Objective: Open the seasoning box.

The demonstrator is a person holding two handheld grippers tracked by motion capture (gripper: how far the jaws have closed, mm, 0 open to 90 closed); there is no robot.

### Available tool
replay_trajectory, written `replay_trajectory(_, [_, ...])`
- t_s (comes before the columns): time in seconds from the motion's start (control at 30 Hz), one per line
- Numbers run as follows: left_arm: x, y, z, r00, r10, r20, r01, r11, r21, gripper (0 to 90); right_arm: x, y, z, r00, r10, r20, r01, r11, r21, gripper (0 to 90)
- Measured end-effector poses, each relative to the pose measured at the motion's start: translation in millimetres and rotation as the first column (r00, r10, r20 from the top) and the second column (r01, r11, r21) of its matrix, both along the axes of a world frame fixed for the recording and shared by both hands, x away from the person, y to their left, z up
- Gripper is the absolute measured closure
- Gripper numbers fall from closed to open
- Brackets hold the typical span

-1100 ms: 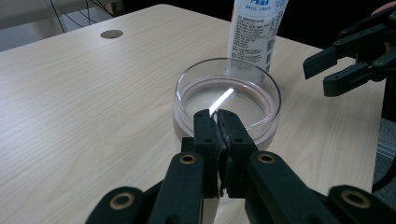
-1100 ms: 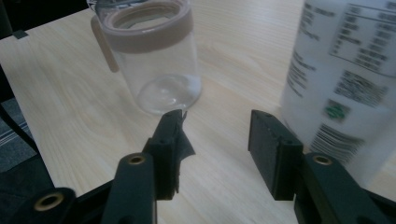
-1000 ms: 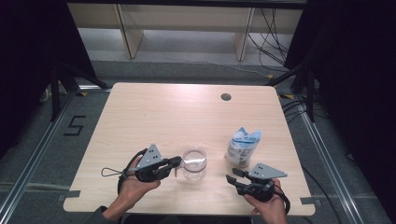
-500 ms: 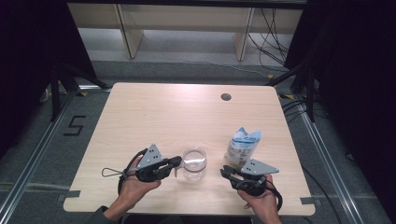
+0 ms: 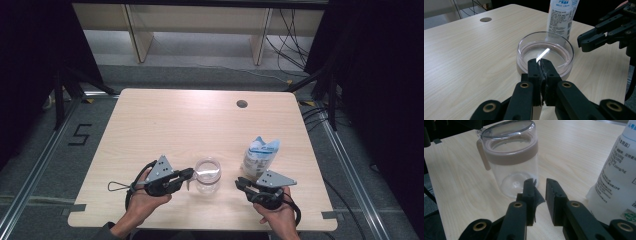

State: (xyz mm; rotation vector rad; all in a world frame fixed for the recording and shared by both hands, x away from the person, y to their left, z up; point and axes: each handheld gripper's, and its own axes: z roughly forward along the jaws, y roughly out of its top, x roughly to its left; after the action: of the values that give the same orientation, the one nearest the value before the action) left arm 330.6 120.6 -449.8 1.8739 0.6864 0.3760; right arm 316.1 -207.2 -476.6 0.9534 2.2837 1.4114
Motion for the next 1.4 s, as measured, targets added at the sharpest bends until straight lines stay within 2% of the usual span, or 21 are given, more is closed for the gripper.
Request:
replay_trajectory(0.03, [-0.2, 0.2, 0.1, 1.0, -0.002, 0.006, 0.002, 1.0, 0.004, 86.3, 2.4, -0.9, -0.3, 0.9997, 0.001, 0.026, -0.001, 0.9999, -0.014, 78.6])
replay_trajectory(0.1, [-0.6, 0.1, 0.1, 1.0, -0.002, 0.006, 0.002, 1.0, 0.003, 86.2, 3.2, -0.2, -0.7, 0.9996, -0.004, 0.027, 0.004, 1.0, -0.006, 78.6])
replay_trajectory(0.2, [-1.0, 0.6, 0.3, 1.0, -0.002, 0.004, 0.002, 1.0, 0.002, 86.3, 6.7, 2.9, -1.2, 0.9997, 0.017, 0.015, -0.017, 0.9999, 0.001, 78.9])
replay_trajectory(0.23, [-1.2, 0.9, 0.0, 1.0, -0.005, 0.006, 0.005, 1.0, -0.003, 86.3, 7.5, 3.0, -1.3, 0.9997, 0.012, 0.019, -0.012, 0.9999, -0.002, 79.1])
replay_trajectory(0.3, [-1.6, 0.9, 0.0, 0.9999, -0.007, 0.01, 0.007, 1.0, -0.002, 86.1, 6.0, 5.2, 0.2, 1.0, 0.001, -0.009, -0.001, 1.0, -0.001, 79.3])
replay_trajectory(0.33, [-1.6, 0.9, 0.0, 0.9999, -0.007, 0.01, 0.007, 1.0, -0.002, 86.1, 6.0, 5.2, 0.2, 1.0, 0.001, -0.009, -0.001, 1.0, -0.001, 79.3])
replay_trajectory(0.47, [-3.0, 1.5, 0.3, 0.9999, -0.006, 0.014, 0.006, 1.0, 0.007, 86.2, 10.6, 7.4, 0.8, 0.9991, 0.025, 0.034, -0.025, 0.9996, -0.015, 79.6])
replay_trajectory(0.5, [-3.0, 1.8, 0.2, 0.9999, -0.006, 0.015, 0.006, 1.0, 0.007, 86.3, 10.3, 8.6, 1.3, 0.9995, 0.027, 0.017, -0.027, 0.9995, -0.015, 79.6])
replay_trajectory(0.63, [-3.7, 1.9, -0.3, 0.9999, 0.0, 0.016, 0.0, 1.0, 0.003, 86.3, 12.6, 9.1, 1.3, 0.9993, 0.017, 0.033, -0.016, 0.9997, -0.021, 79.7])
replay_trajectory(0.67, [-4.0, 2.1, -0.2, 0.9998, -0.001, 0.019, 0.001, 1.0, 0.009, 86.2, 10.0, 11.3, 1.4, 0.9999, 0.007, -0.008, -0.007, 1.0, -0.002, 79.7])
replay_trajectory(0.7, [-4.1, 2.0, -0.3, 0.9998, -0.001, 0.021, 0.001, 0.9999, 0.01, 86.2, 14.1, 11.3, 0.7, 0.9992, 0.032, 0.023, -0.032, 0.9995, -0.006, 79.8])
replay_trajectory(0.73, [-4.0, 2.1, -0.5, 0.9998, 0.0, 0.02, 0.0, 1.0, 0.007, 86.3, 13.4, 12.1, 1.1, 0.9997, 0.025, 0.006, -0.025, 0.9997, 0.003, 80.0])
replay_trajectory(0.8, [-4.1, 2.2, -0.6, 0.9998, 0.0, 0.02, 0.0, 1.0, 0.007, 86.2, 13.1, 12.8, 1.1, 0.9999, 0.008, 0.012, -0.008, 0.9999, 0.007, 80.0])
replay_trajectory(0.83, [-4.2, 2.1, -0.7, 0.9998, 0.0, 0.022, 0.0, 1.0, 0.007, 86.2, 12.7, 13.7, 1.5, 0.9999, 0.011, -0.006, -0.011, 0.9999, 0.006, 80.1])
replay_trajectory(0.9, [-4.3, 2.1, -0.6, 0.9997, -0.001, 0.023, 0.001, 1.0, 0.009, 86.2, 13.9, 14.0, 1.2, 0.9998, 0.018, 0.004, -0.018, 0.9998, 0.0, 80.2])
replay_trajectory(0.97, [-4.4, 2.0, -1.1, 0.9996, 0.002, 0.027, -0.002, 1.0, 0.004, 86.2, 16.6, 15.0, 1.5, 0.9993, 0.02, 0.033, -0.019, 0.9996, -0.02, 80.6])
replay_trajectory(1.03, [-4.5, 1.8, -1.4, 0.9996, 0.004, 0.028, -0.004, 1.0, 0.0, 86.2, 16.4, 16.4, 1.9, 0.9997, 0.02, 0.011, -0.02, 0.9997, -0.012, 80.8])
replay_trajectory(1.1, [-4.5, 1.9, -1.6, 0.9996, 0.004, 0.027, -0.004, 1.0, -0.002, 86.2, 18.2, 17.1, 1.6, 0.9994, 0.03, 0.016, -0.03, 0.9996, 0.0, 81.0])
replay_trajectory(1.2, [-5.8, 1.5, -2.0, 0.9996, 0.01, 0.027, -0.01, 1.0, -0.001, 86.2, 17.3, 18.5, 2.0, 0.9999, 0.015, -0.007, -0.015, 0.9998, 0.01, 81.2])
replay_trajectory(1.23, [-5.3, 2.1, -1.9, 0.9995, 0.005, 0.032, -0.005, 1.0, 0.003, 86.3, 17.0, 18.2, 2.7, 0.9999, 0.009, -0.011, -0.009, 1.0, 0.001, 81.3])
replay_trajectory(1.4, [-5.5, 2.1, -2.6, 0.9995, 0.007, 0.032, -0.007, 1.0, -0.005, 86.3, 19.7, 19.3, 2.7, 0.9996, 0.026, 0.01, -0.026, 0.9996, -0.01, 81.5])
